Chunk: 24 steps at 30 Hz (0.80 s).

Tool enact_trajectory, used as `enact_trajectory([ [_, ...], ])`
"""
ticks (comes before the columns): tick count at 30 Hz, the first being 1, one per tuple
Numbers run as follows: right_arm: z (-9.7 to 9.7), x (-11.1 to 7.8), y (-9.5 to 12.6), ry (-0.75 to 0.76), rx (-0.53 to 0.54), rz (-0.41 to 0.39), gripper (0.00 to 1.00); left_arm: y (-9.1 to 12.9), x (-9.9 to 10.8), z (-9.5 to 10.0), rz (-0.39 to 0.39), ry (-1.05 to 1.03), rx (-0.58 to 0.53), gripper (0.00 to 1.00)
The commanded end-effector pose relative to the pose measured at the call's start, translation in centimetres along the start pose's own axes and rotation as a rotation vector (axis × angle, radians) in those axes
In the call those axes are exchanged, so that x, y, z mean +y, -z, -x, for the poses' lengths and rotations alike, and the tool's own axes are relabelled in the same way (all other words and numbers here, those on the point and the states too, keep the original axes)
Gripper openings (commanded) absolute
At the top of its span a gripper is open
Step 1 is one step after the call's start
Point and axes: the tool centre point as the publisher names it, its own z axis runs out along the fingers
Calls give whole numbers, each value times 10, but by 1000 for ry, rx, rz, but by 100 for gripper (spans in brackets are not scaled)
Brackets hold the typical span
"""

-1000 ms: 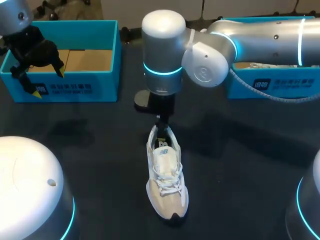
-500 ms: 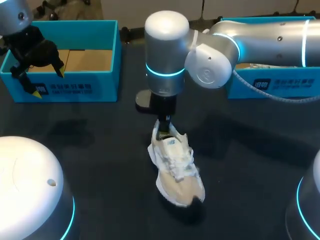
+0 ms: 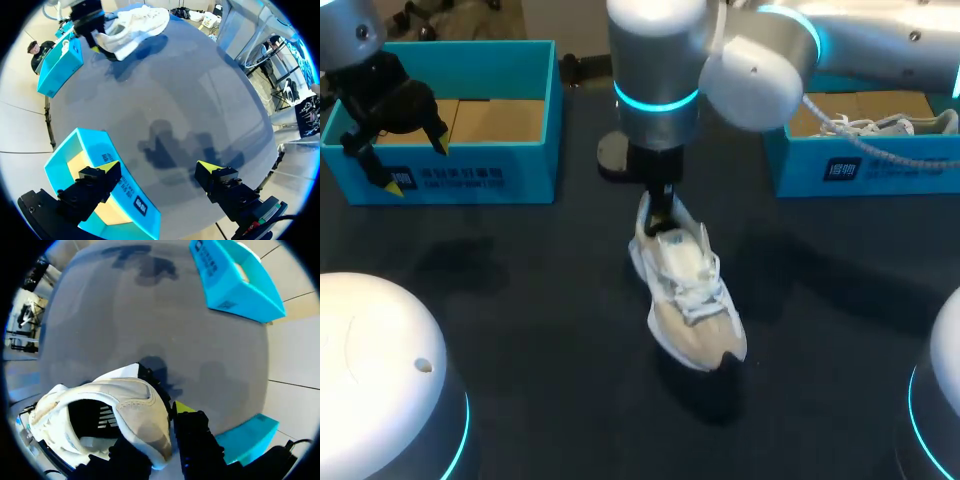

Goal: Take the shoe out of the shoebox, open the shoe tongue, remove and reinsert the insole, then place the shoe into the shoebox

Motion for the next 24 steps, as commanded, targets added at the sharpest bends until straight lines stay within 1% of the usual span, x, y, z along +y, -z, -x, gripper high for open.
enact_trajectory([
  [1, 10, -10, 57, 9, 5, 11, 0, 0, 0, 0, 1, -1, 1, 100],
  [12, 10, -10, 57, 9, 5, 11, 0, 0, 0, 0, 1, -1, 1, 100],
  [15, 10, -10, 57, 9, 5, 11, 0, 0, -2, 1, 32, 103, 21, 100],
  [16, 14, -15, 58, -19, 9, 11, 0, 2, 0, 4, 39, 167, 43, 100],
  [17, 17, -18, 59, -40, 0, -6, 0, 3, 1, 5, 38, 190, 48, 100],
  [19, 28, -29, 66, -63, -13, -8, 0, 8, 7, 11, 56, 326, 72, 100],
  [20, 28, -29, 66, -63, -13, -8, 0, 8, 7, 11, 56, 326, 72, 100],
  [21, 39, -39, 72, -75, -29, -10, 0, 12, 14, 14, 54, 435, 72, 100],
  [22, 46, -43, 73, -88, -34, -17, 0, 15, 18, 16, 60, 509, 86, 100],
  [23, 51, -46, 75, -92, -38, -23, 0, 17, 21, 17, 60, 539, 82, 100],
  [24, 58, -51, 78, -92, -49, -23, 0, 21, 26, 17, 59, 639, 80, 100],
])
